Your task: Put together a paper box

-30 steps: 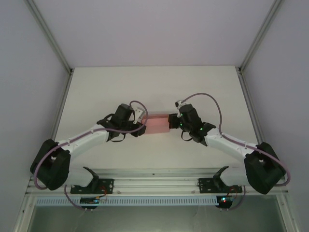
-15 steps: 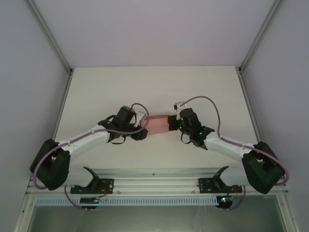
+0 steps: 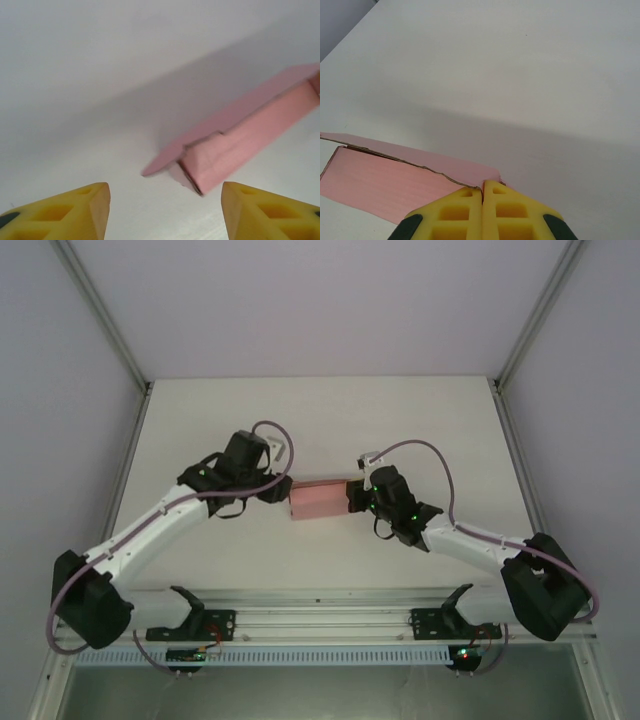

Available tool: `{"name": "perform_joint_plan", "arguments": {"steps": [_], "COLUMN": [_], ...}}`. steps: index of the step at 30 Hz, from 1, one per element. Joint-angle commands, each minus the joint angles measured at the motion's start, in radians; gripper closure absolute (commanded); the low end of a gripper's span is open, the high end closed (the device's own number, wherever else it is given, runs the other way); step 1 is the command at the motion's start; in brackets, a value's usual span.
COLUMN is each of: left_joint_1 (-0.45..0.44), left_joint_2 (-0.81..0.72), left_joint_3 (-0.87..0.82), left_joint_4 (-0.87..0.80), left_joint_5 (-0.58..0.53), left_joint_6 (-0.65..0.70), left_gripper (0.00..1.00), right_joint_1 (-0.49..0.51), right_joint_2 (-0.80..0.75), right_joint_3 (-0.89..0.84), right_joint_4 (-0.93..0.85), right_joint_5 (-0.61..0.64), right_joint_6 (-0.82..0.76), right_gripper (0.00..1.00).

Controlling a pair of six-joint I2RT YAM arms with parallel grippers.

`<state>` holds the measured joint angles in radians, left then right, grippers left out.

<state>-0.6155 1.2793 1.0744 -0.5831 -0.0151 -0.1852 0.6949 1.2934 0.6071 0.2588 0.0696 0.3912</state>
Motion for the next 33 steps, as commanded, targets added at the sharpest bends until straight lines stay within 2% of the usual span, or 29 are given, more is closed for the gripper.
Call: {"name": "perform_joint_plan", "arguments": {"steps": [1,4,13,15,24,27,33], "left_joint_1": [0.029,0.031,0.033,0.032,0.034,0.034,0.033], "left_joint_2": [0.069,0.101,0.14,0.152,0.16,0.169,0.153], "left_joint_3": [0.051,0.061,0.089,0.097,0.083,0.095,0.061], "left_joint_4": [-0.07,-0.05,-0.036,-0.043,-0.051,-0.053,-0.055], "left_joint_5": [0.041,0.084,0.172,0.167,0.168,0.164,0.167], "left_joint_6": [0.143,0.225,0.306,0.319,0.354,0.348,0.371], "left_gripper": [0.44,0.47,0.51,0.56,0.59,0.67,0.67], "right_joint_1": [0.013,0.012,0.009,0.006,0.0,-0.002,-0.007], "right_joint_2": [0.026,0.025,0.027,0.026,0.037,0.038,0.04], "right_joint_3": [-0.026,-0.018,-0.012,-0.007,0.006,0.01,0.013], "right_joint_4": [-0.202,-0.211,-0.228,-0.237,-0.243,-0.244,-0.251], "right_joint_5": [-0.054,-0.061,-0.067,-0.07,-0.087,-0.087,-0.088], "right_joint_6": [-0.008,-0.007,-0.002,-0.003,-0.002,-0.002,-0.001], "right_gripper": [1.0,1.0,1.0,1.0,1.0,1.0,1.0]}}
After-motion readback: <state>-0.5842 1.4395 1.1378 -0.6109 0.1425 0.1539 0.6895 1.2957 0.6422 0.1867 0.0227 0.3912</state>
